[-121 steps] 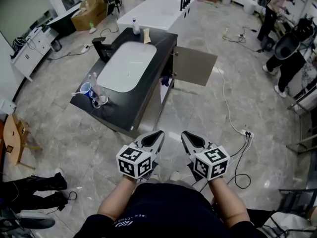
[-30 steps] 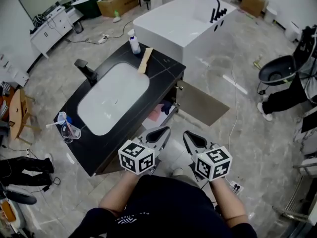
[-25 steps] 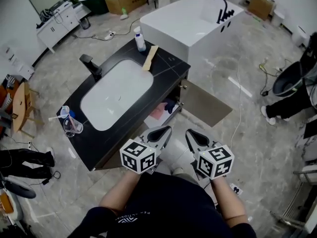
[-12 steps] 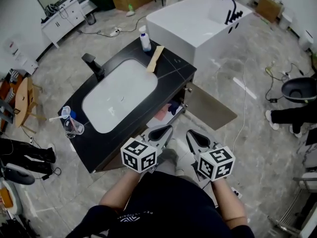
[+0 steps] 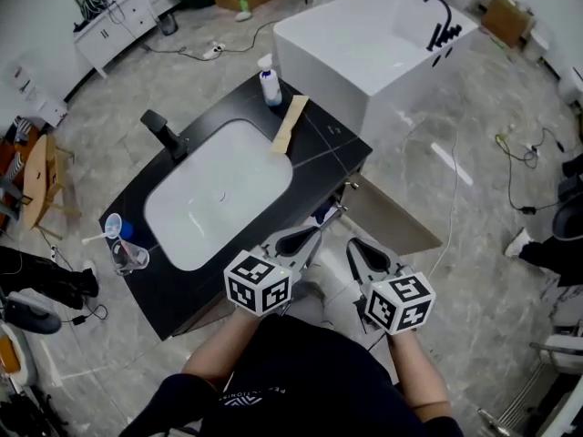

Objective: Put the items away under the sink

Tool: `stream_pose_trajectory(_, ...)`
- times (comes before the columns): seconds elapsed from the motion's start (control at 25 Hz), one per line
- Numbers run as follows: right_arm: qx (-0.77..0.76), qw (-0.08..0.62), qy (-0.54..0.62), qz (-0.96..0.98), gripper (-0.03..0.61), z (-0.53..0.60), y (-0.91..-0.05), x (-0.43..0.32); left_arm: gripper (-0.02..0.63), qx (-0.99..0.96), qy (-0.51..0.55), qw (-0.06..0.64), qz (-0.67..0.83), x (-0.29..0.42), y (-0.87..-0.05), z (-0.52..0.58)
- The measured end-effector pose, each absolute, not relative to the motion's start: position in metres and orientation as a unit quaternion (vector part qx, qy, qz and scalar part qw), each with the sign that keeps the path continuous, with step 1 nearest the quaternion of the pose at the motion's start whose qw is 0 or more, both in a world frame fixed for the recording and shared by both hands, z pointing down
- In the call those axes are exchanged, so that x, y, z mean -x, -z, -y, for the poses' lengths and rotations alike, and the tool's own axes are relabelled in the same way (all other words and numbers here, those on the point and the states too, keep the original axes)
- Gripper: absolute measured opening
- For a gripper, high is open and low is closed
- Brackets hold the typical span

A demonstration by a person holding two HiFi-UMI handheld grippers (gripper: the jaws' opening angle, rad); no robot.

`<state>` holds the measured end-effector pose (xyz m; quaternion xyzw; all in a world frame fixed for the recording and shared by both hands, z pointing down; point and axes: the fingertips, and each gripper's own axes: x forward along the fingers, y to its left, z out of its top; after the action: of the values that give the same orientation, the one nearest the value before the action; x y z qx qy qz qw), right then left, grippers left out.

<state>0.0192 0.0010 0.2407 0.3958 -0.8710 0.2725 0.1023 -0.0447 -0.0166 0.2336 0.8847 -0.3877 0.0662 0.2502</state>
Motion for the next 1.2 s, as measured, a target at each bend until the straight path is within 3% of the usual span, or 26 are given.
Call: stream_pose_trajectory(1.2, -0.331, 0.139, -0.280, 0.890, 0.037, 0.175, -0.250, 0.046, 0.015, -0.832, -0.044, 0.284, 0.474, 0.131, -0.255, 0.180)
